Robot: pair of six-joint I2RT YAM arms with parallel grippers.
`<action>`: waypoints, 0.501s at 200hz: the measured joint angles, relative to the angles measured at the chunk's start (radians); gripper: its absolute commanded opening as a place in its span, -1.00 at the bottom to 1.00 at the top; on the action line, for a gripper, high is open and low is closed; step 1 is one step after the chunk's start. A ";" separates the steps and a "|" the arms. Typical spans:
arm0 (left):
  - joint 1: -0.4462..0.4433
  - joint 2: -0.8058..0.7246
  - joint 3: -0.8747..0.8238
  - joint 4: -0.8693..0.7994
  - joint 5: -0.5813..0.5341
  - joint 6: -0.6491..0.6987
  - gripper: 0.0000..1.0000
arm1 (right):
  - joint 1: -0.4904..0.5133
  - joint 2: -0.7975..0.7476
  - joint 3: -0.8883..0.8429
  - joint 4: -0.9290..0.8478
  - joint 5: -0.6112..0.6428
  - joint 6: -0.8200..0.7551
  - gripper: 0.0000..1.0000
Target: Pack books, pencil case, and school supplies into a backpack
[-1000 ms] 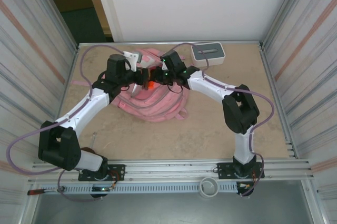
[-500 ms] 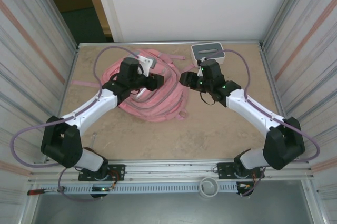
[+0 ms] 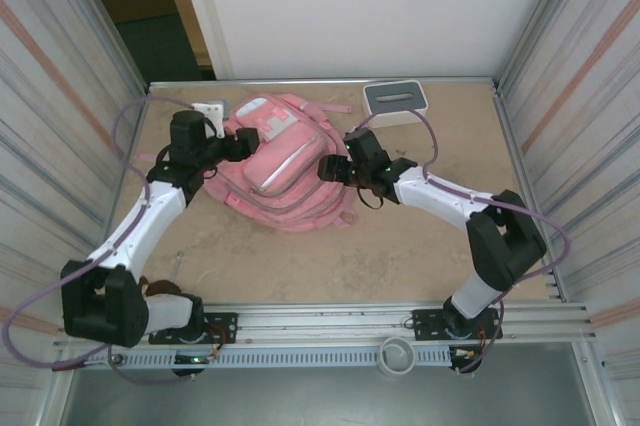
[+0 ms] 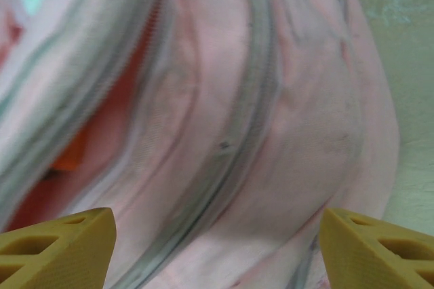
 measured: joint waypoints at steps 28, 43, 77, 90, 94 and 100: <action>-0.003 0.146 0.000 -0.042 0.034 -0.023 0.25 | -0.026 0.073 0.000 0.032 -0.010 0.003 0.20; -0.014 0.193 -0.004 -0.062 0.049 -0.026 0.22 | -0.039 0.099 0.000 0.042 -0.017 0.003 0.05; -0.086 0.167 -0.054 -0.039 0.052 -0.037 0.19 | -0.097 0.139 0.025 0.035 -0.026 -0.026 -0.12; -0.129 0.158 -0.075 -0.021 0.053 -0.050 0.19 | -0.132 0.159 0.058 0.019 -0.032 -0.046 -0.16; -0.145 0.156 -0.080 -0.016 0.053 -0.053 0.19 | -0.142 0.165 0.069 0.014 -0.032 -0.051 -0.16; -0.169 0.153 -0.087 -0.007 0.051 -0.061 0.19 | -0.159 0.177 0.090 0.005 -0.036 -0.062 -0.16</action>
